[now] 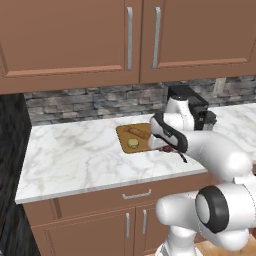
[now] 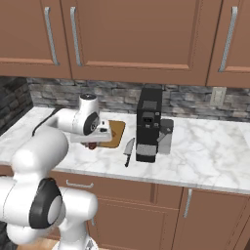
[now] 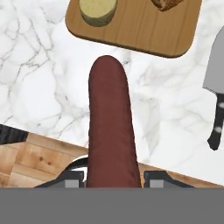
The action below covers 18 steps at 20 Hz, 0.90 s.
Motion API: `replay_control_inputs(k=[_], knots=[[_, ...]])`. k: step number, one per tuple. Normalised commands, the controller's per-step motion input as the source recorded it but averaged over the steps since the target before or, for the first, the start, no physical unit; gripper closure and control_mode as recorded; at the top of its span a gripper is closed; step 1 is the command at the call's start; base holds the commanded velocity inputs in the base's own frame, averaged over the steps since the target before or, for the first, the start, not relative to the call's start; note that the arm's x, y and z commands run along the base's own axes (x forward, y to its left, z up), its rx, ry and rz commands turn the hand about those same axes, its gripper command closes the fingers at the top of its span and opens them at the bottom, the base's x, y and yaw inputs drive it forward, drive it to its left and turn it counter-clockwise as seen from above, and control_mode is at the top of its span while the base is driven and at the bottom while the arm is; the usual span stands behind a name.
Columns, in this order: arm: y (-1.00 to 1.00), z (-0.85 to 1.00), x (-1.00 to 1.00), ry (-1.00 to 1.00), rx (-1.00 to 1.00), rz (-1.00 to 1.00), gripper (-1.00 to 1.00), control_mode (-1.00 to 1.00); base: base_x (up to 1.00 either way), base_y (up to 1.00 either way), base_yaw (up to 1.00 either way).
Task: Retrieve the sausage and cheese from the fridge and place them on the cutting board on the counter.
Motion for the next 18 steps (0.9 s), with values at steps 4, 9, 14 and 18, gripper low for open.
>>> replay_control_inputs(k=[4, 9, 14, 18], knots=[[0.01, -0.08, 0.36, 0.11, 0.02, 0.0, 1.0, -1.0, 0.0, 0.0, 0.0], [0.06, -0.24, 0.2, 0.06, -0.03, 0.0, 1.0, -1.0, 0.0, 0.0, 0.0], [0.01, -0.21, 0.41, 0.0, -0.01, 0.0, 1.0, -1.0, 0.0, 0.0, 0.0], [0.0, -0.18, 0.39, 0.0, 0.0, 0.0, 1.0, -1.0, 0.0, 0.0, 0.0]])
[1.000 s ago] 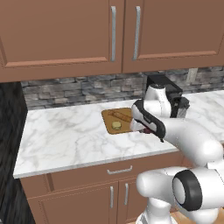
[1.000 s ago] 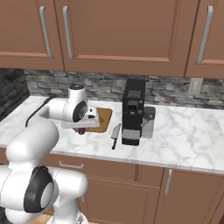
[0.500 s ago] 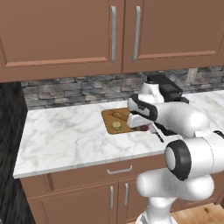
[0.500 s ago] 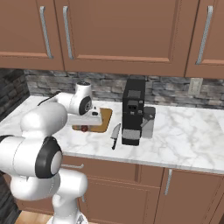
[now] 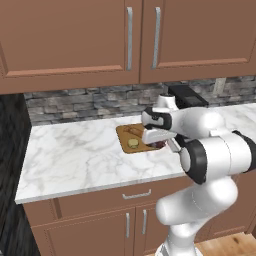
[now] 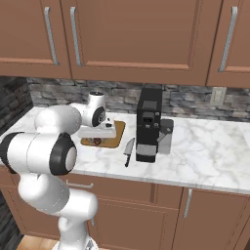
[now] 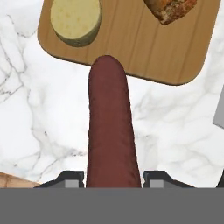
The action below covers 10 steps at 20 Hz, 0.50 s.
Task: Retrieve the sausage and cheese from the fridge and place them on the cutting board on the counter.
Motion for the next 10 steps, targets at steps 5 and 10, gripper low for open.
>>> replay_control_inputs(k=[5, 10], knots=[[0.0, -0.22, 0.33, 0.01, 0.0, 0.0, 1.0, -1.0, 0.0, 0.0, 0.0], [0.01, -0.24, 0.32, 0.0, 0.0, 0.0, 1.0, -1.0, 0.0, 0.0, 0.0]])
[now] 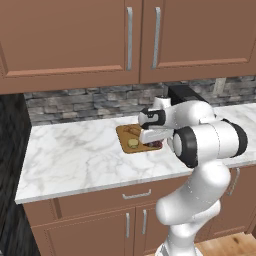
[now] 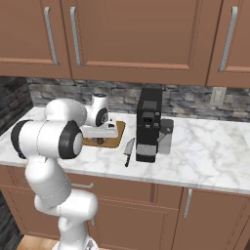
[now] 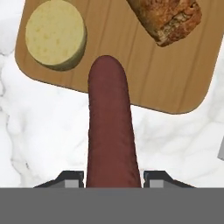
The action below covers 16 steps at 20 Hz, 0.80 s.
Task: Retrieve the sausage and cheese from the fridge and place them on the cutting board on the counter.
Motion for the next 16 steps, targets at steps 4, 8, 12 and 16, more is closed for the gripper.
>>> replay_control_inputs(k=[4, 8, 12, 16], knots=[[0.0, -0.21, 0.34, -0.04, 0.0, 0.0, 1.0, -1.0, 0.0, 0.0, 0.0], [0.0, -0.12, 0.39, -0.02, 0.0, 0.0, 1.0, -1.0, 0.0, 0.0, 0.0], [0.0, -0.12, 0.38, 0.0, 0.0, 0.0, 1.0, -1.0, 0.0, 0.0, 0.0], [0.11, -0.19, 0.31, -0.01, 0.0, 0.0, 1.0, -1.0, 0.0, 0.0, 0.0]])
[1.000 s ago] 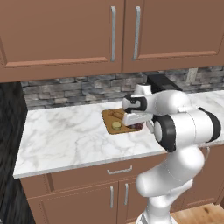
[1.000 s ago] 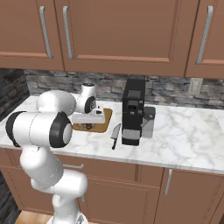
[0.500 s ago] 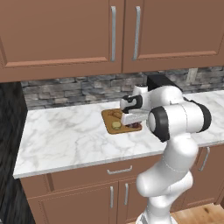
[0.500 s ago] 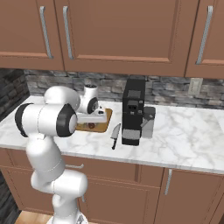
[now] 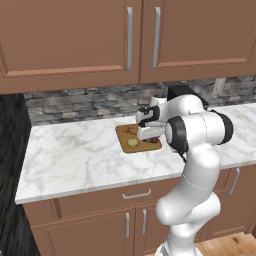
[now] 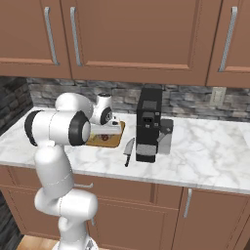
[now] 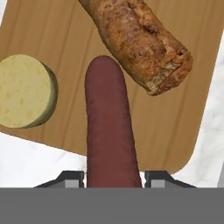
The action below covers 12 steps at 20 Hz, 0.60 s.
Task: Retrieve the sausage and cheese from the fridge and place them on the cutting board on the counter.
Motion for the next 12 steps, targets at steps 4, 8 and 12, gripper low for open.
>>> replay_control_inputs(k=[4, 8, 12], knots=[[0.23, -0.2, 0.21, 0.0, 0.0, 0.0, 1.0, -1.0, 0.0, 0.0, 0.0], [0.26, -0.24, 0.13, -0.01, 0.0, 0.0, 1.0, -1.0, 0.0, 0.0, 0.0], [0.08, -0.22, 0.22, -0.04, 0.0, 0.0, 1.0, -1.0, 0.0, 0.0, 0.0]])
